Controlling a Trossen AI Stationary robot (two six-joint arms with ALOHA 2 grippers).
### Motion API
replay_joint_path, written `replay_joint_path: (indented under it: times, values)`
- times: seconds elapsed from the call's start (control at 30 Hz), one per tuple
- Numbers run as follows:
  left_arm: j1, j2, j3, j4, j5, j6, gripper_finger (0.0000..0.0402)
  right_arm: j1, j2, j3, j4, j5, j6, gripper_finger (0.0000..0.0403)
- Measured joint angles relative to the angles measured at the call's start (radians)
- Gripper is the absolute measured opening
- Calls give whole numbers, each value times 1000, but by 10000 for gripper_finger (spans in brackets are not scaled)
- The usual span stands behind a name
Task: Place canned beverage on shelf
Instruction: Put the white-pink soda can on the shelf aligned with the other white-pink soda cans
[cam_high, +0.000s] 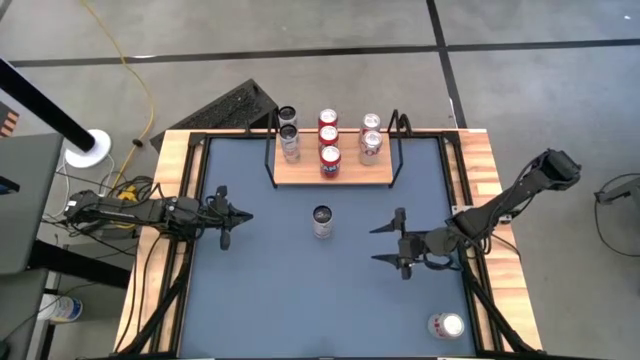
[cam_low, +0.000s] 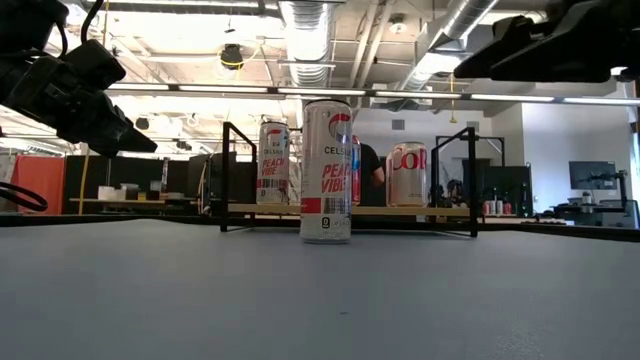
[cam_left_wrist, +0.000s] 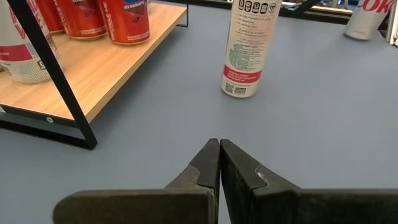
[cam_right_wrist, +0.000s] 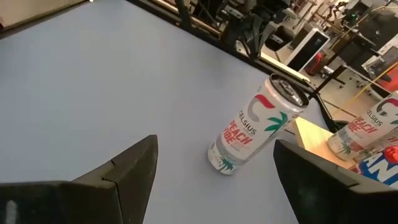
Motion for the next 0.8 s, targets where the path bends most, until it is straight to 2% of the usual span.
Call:
replay_joint_path:
  times: [0.23,0.47,0.7,0.8]
  values:
    - [0,0,0,0,0,0,0,0,1,0,-10,-2,27,317]
    - [0,0,0,0,0,0,0,-48,3,0,-10,-6,136,317]
    - [0,0,0,0,0,0,0,-127,103,0,15,-33,127,317]
    - [0,0,0,0,0,0,0,-138,150,-1,116,-52,66,317]
